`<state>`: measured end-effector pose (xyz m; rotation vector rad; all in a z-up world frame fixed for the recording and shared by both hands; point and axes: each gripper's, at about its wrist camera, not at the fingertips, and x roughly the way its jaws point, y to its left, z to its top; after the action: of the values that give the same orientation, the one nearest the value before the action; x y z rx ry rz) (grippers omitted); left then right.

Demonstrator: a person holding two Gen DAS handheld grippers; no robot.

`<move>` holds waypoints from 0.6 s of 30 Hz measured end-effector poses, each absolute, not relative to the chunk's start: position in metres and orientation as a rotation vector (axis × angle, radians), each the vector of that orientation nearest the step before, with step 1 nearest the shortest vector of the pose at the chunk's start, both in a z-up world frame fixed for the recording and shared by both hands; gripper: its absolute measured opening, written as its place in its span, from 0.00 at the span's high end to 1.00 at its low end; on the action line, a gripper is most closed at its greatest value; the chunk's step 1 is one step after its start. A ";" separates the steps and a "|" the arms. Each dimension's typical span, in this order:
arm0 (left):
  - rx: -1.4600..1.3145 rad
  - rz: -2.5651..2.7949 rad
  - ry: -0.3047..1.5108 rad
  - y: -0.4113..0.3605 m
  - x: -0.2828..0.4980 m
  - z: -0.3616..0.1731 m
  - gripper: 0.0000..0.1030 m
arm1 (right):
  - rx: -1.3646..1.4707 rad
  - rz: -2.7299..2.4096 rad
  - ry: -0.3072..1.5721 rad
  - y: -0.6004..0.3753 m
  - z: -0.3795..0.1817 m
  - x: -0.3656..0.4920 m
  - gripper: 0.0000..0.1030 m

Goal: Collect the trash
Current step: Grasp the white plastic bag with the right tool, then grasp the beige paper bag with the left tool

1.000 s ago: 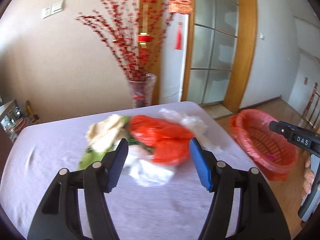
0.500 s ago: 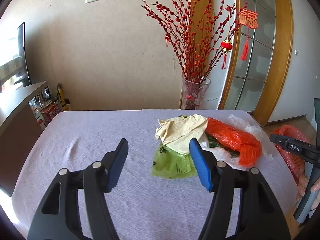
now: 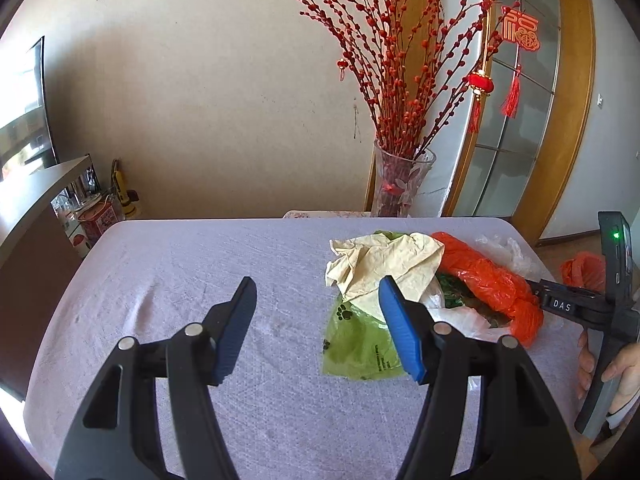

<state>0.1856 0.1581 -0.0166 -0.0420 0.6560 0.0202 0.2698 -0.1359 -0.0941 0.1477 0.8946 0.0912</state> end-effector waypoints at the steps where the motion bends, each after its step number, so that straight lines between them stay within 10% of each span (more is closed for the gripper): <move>1: -0.039 0.016 0.659 0.157 0.188 -0.018 0.39 | 0.145 0.095 0.897 -0.136 -0.095 0.269 0.73; 5: -0.019 -0.006 0.671 0.146 0.197 -0.021 0.39 | 0.132 0.097 0.888 -0.137 -0.094 0.261 0.89; 18: 0.062 -0.070 0.730 0.085 0.247 -0.030 0.39 | 0.179 0.032 0.872 -0.167 -0.095 0.240 0.92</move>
<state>0.2468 0.0851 -0.0296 0.0618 0.7299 -0.0699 0.2400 -0.1673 -0.0946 0.1789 0.8724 0.0320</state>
